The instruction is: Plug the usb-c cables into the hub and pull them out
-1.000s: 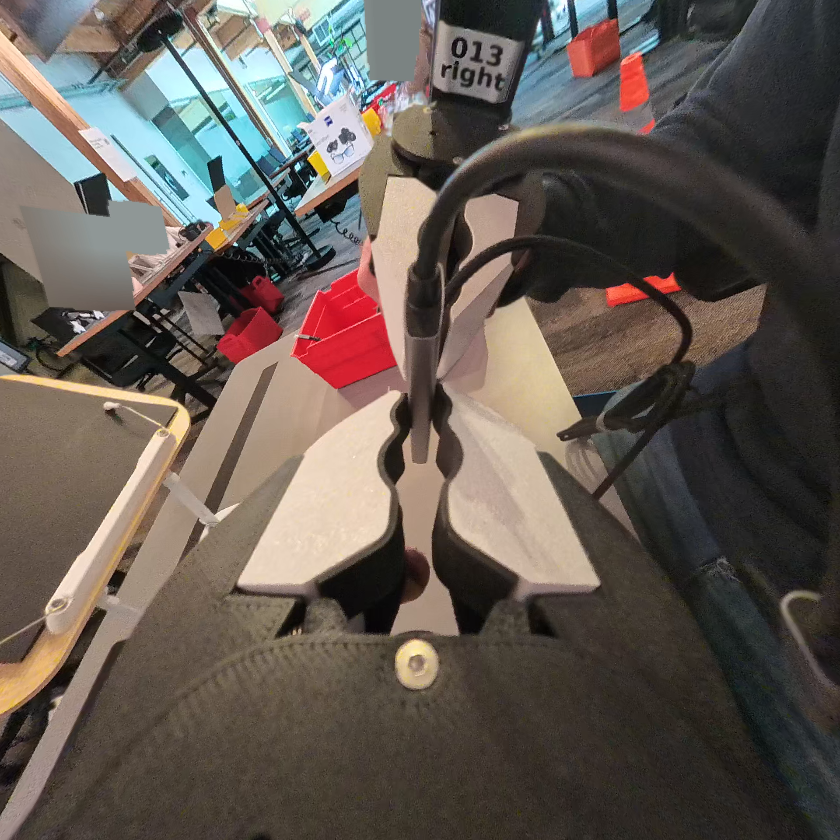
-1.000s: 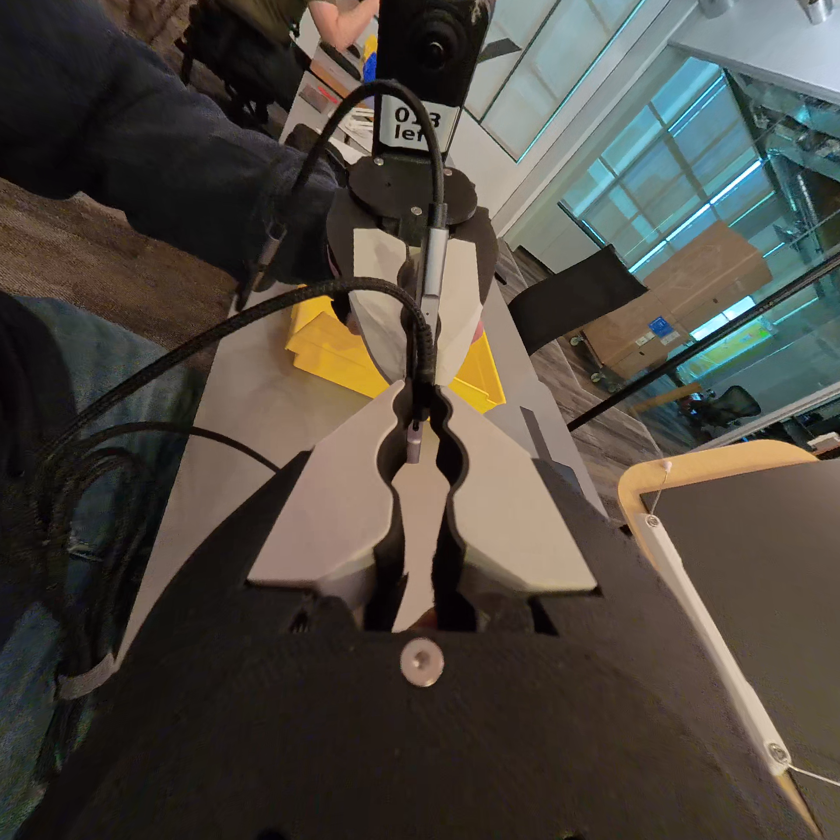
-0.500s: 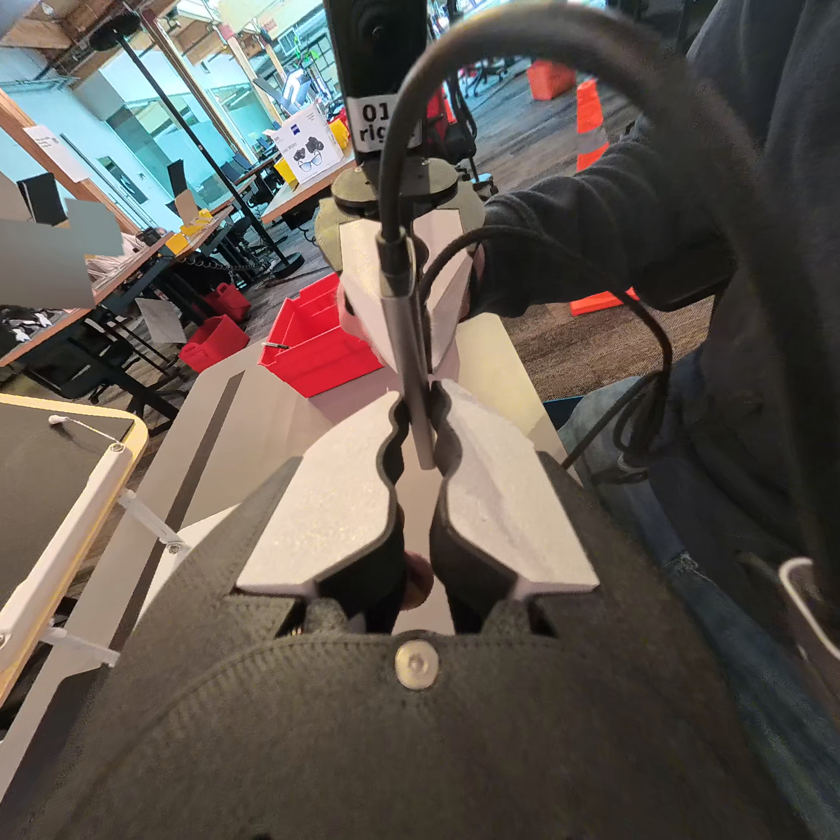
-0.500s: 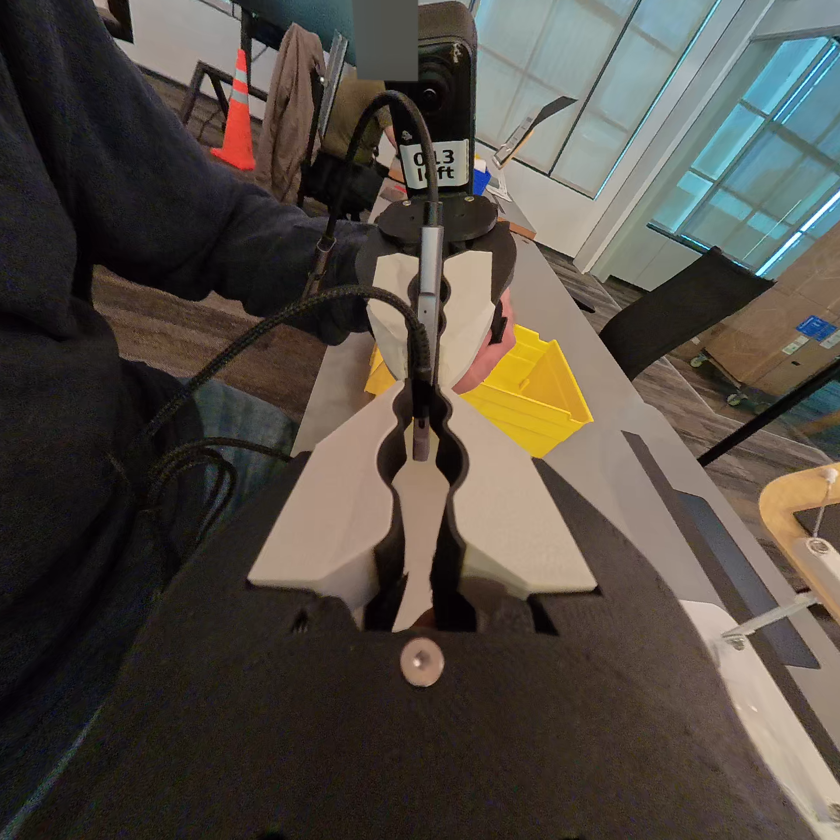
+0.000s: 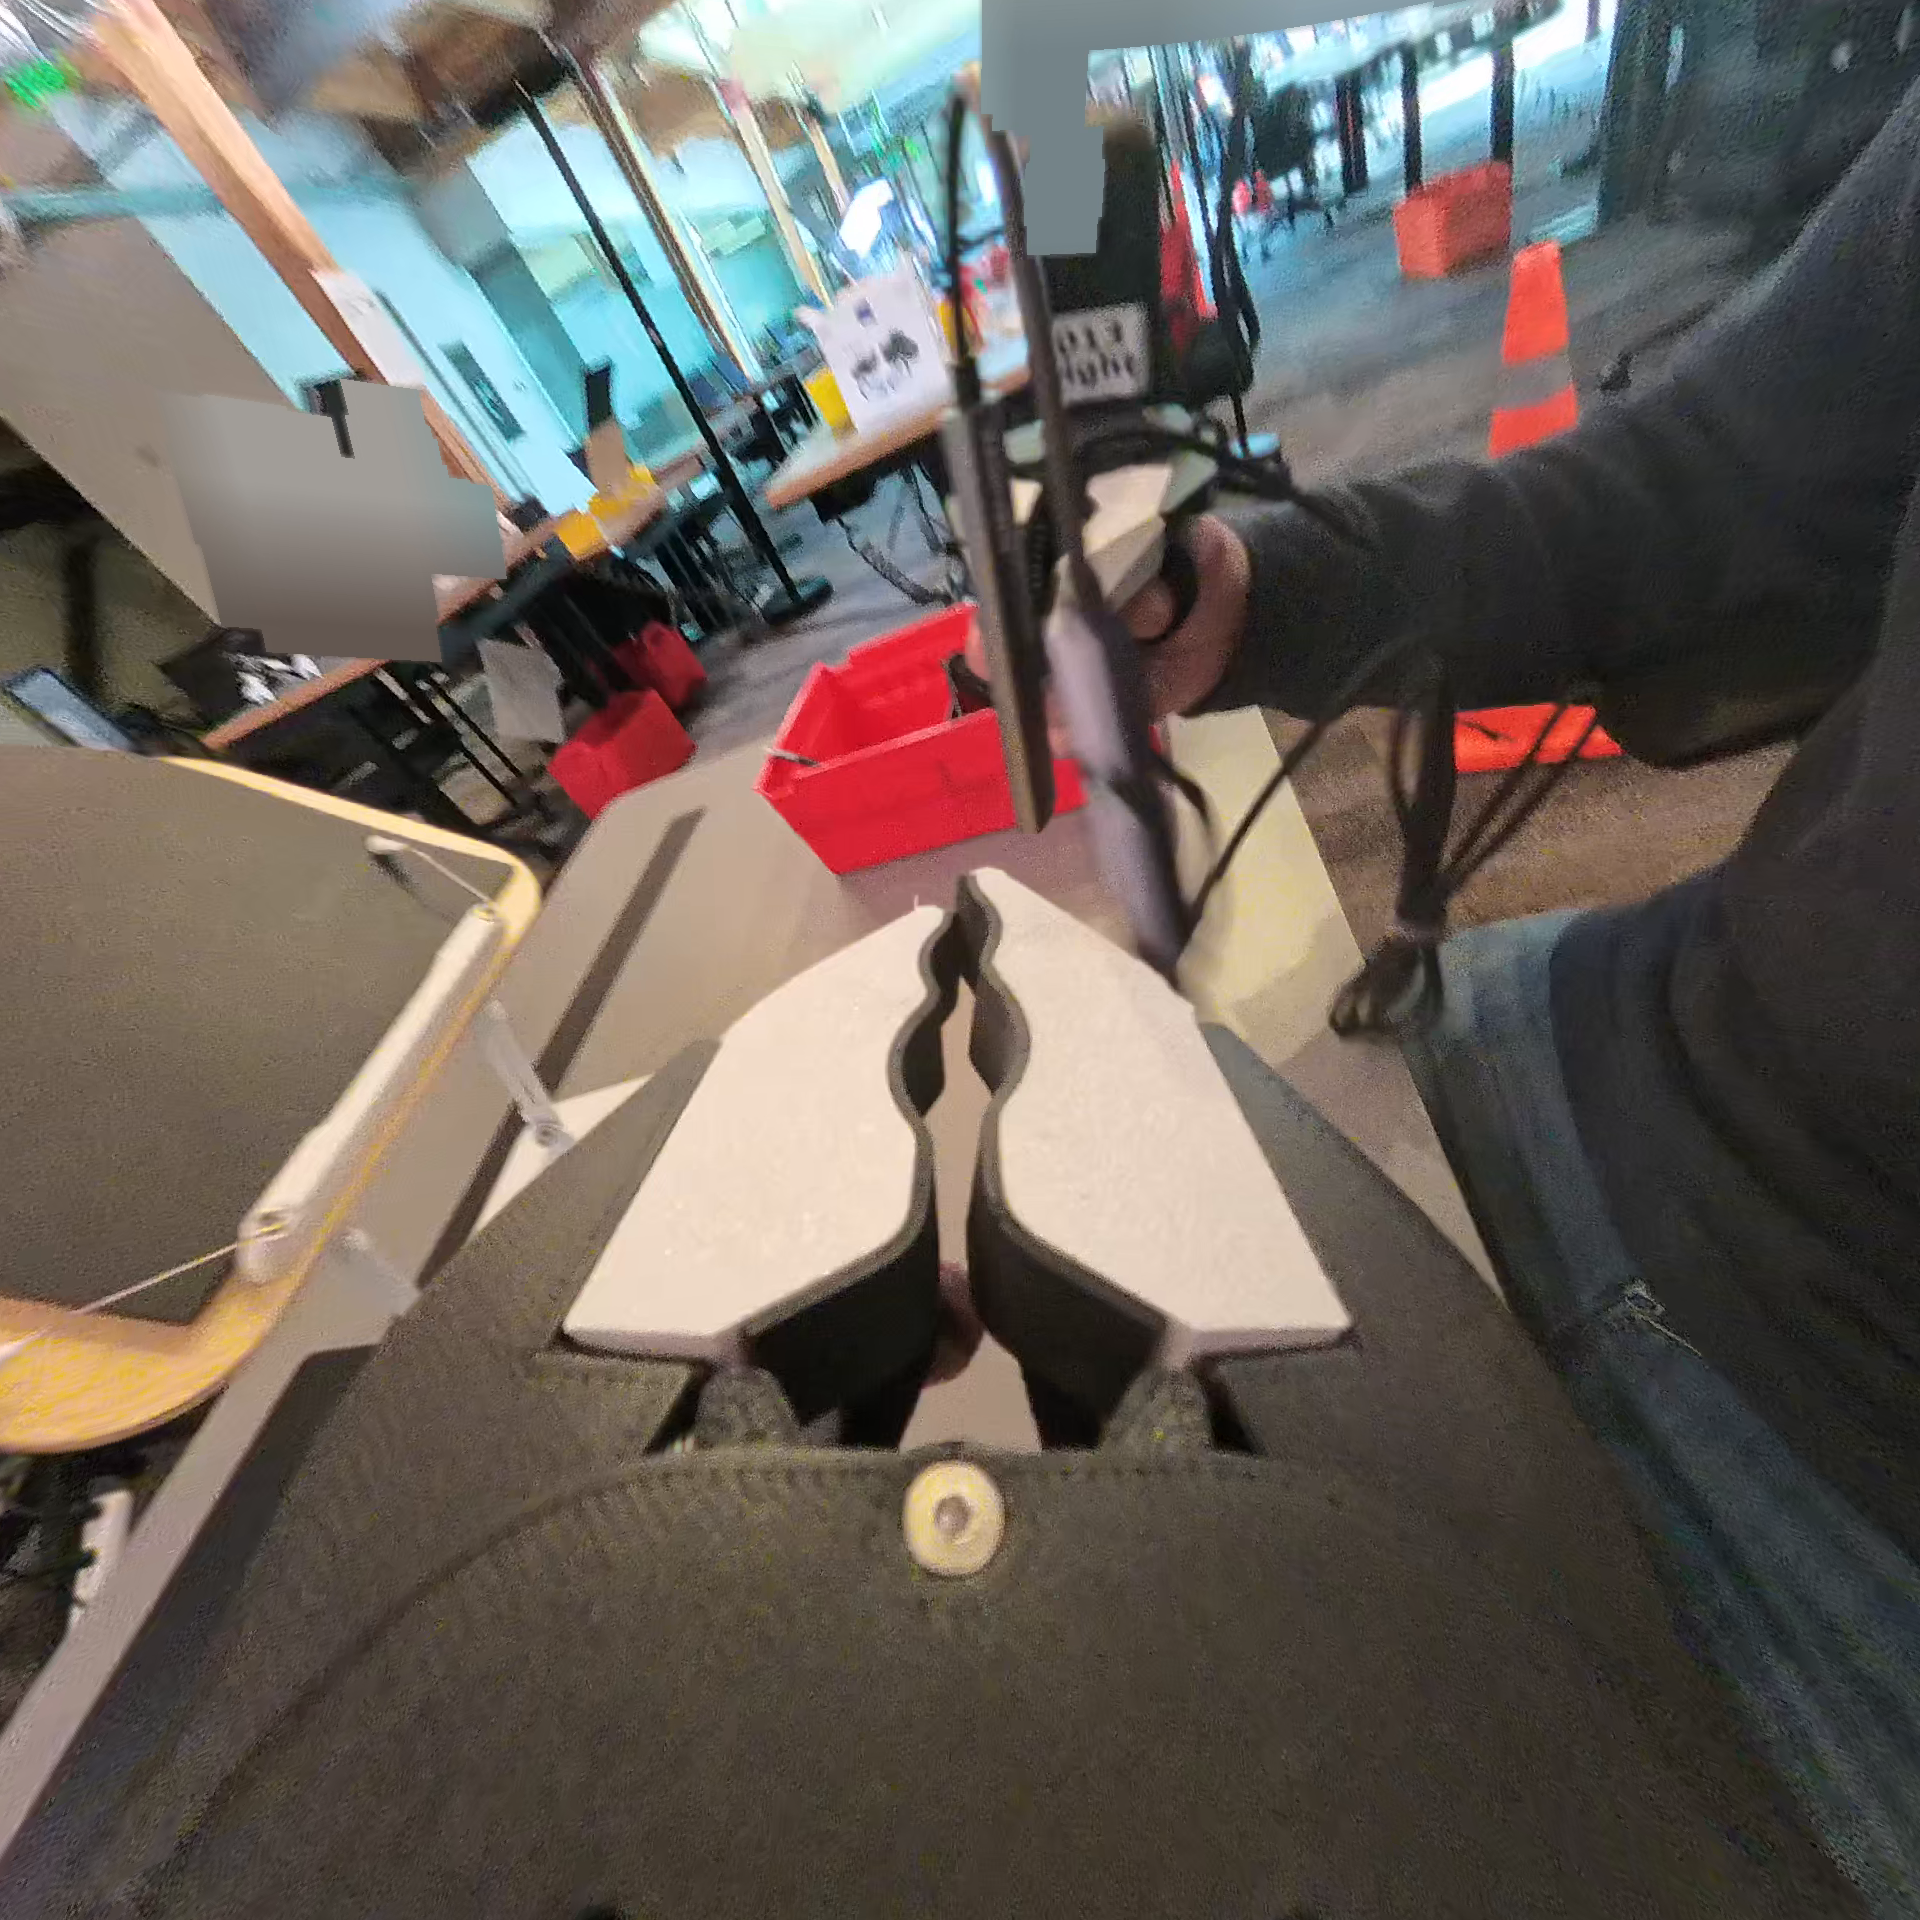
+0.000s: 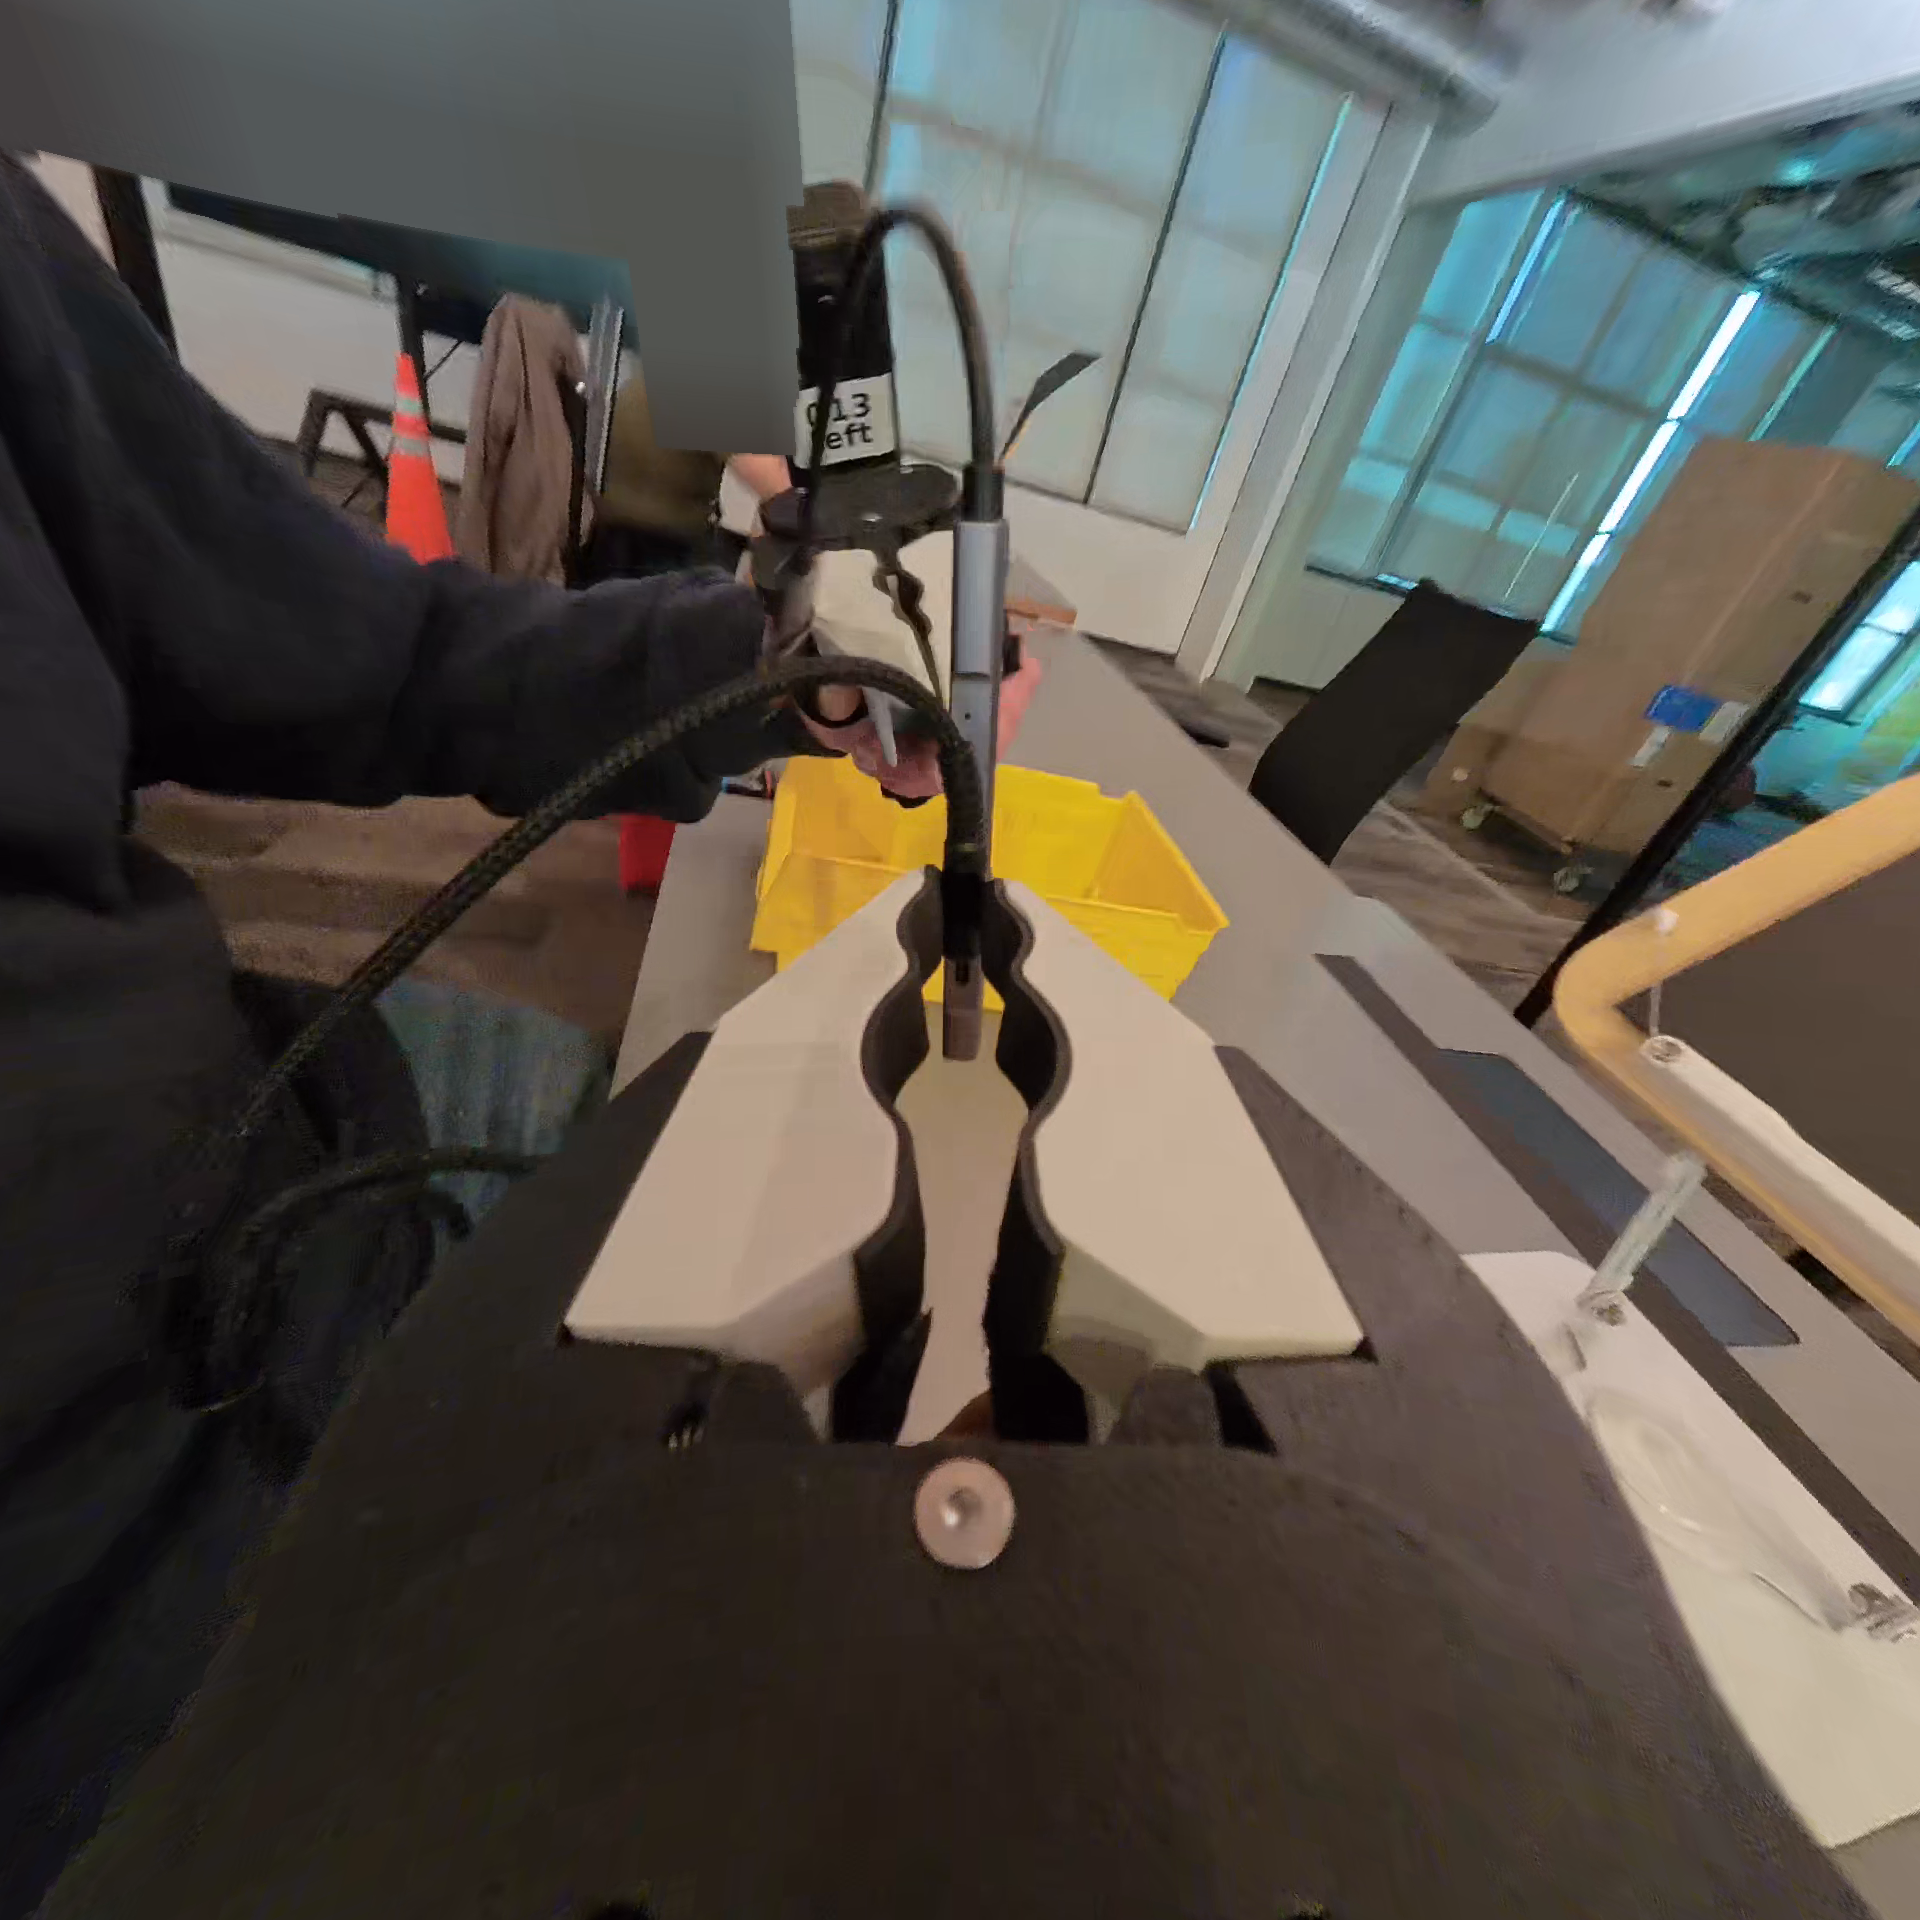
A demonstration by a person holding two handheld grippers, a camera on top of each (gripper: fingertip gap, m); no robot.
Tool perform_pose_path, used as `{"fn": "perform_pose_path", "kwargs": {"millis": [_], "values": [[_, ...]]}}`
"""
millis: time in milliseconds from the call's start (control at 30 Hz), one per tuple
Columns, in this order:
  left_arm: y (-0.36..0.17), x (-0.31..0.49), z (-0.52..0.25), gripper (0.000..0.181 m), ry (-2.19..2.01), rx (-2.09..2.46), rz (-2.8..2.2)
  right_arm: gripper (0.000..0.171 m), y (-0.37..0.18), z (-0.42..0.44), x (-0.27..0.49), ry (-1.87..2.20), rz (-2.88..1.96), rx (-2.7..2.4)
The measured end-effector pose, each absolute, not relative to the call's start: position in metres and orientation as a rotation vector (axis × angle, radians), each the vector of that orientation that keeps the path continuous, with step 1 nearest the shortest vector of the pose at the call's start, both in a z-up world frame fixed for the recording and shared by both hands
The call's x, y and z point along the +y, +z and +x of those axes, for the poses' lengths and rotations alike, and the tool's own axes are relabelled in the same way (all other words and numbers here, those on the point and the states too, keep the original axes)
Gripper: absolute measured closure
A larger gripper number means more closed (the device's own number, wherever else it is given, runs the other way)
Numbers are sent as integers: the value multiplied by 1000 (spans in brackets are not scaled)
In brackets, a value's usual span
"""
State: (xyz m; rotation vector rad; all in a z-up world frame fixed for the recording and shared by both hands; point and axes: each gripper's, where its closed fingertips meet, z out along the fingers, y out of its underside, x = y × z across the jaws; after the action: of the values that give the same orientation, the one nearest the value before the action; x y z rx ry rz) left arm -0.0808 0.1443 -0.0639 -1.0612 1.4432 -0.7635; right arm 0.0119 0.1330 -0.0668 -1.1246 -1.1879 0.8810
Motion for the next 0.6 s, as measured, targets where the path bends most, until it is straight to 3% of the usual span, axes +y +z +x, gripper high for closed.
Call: {"fn": "perform_pose_path", "kwargs": {"millis": [100, 300, 367, 600], "values": [[-80, 148, -58, 181, -742, 1425, -1106, 168, -70, -3, 130, 901, -1117, -1241], [-86, 134, -26, 147, -879, 1372, -1100, 167, -83, -23, 133, 947, -1142, -1262], [-97, 132, -18, 146, -833, 1399, -1106, 167, -87, -30, 131, 964, -1148, -1268], [-96, 131, -13, 172, -861, 1375, -1106, 168, -81, -35, 128, 1028, -1123, -1246]]}}
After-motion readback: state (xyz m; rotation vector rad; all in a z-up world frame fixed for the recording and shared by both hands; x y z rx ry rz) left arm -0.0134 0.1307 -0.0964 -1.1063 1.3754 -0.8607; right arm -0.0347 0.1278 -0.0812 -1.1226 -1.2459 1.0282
